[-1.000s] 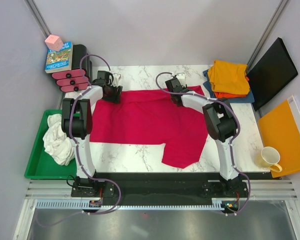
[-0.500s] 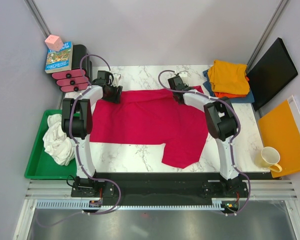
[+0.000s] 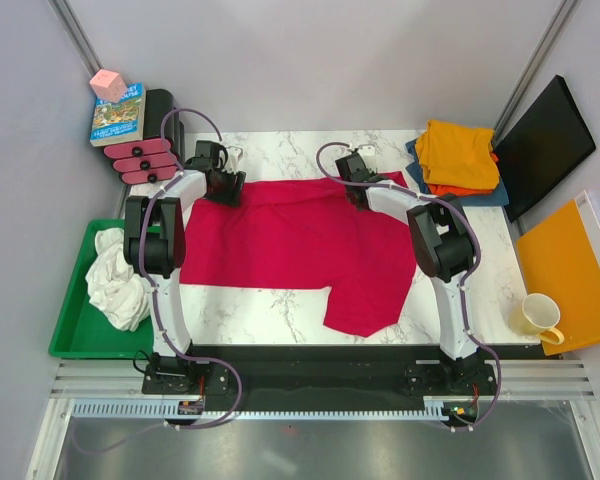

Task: Fold and stack the t-shirts
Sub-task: Fold the flattened tshirt in 1/3 of the way

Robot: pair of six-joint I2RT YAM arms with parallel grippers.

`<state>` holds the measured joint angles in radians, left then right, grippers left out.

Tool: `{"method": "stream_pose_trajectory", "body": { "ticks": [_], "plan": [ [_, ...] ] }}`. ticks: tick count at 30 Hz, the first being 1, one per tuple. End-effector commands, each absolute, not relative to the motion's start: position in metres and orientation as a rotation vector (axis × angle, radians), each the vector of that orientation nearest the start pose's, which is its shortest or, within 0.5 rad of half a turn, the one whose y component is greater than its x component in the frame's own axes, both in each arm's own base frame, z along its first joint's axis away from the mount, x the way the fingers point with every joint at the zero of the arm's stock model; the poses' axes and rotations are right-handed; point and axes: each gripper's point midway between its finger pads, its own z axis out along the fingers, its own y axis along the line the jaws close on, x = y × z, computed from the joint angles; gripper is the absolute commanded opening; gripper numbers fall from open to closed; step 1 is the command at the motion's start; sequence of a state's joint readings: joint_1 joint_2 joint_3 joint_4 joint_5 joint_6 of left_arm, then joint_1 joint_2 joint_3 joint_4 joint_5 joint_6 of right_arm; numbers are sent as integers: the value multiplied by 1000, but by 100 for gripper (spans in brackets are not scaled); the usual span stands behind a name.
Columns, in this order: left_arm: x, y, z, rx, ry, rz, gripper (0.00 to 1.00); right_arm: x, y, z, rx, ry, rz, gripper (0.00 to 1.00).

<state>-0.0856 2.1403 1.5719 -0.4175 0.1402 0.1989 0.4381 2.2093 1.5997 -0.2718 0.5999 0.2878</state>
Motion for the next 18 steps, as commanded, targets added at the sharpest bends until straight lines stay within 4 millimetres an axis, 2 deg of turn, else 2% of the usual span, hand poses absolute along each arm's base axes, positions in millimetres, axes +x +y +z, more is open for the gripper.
{"method": "stream_pose_trajectory", "body": {
  "ticks": [1, 8, 18],
  "plan": [
    [501, -72, 26, 399, 2521, -195, 66, 518, 141, 51, 100, 2258, -362, 41],
    [497, -70, 23, 407, 2532, -186, 66, 522, 145, 40, 94, 2275, -353, 44],
    [498, -69, 25, 406, 2529, -175, 66, 512, 135, 18, 106, 2327, -369, 29]
  ]
}}
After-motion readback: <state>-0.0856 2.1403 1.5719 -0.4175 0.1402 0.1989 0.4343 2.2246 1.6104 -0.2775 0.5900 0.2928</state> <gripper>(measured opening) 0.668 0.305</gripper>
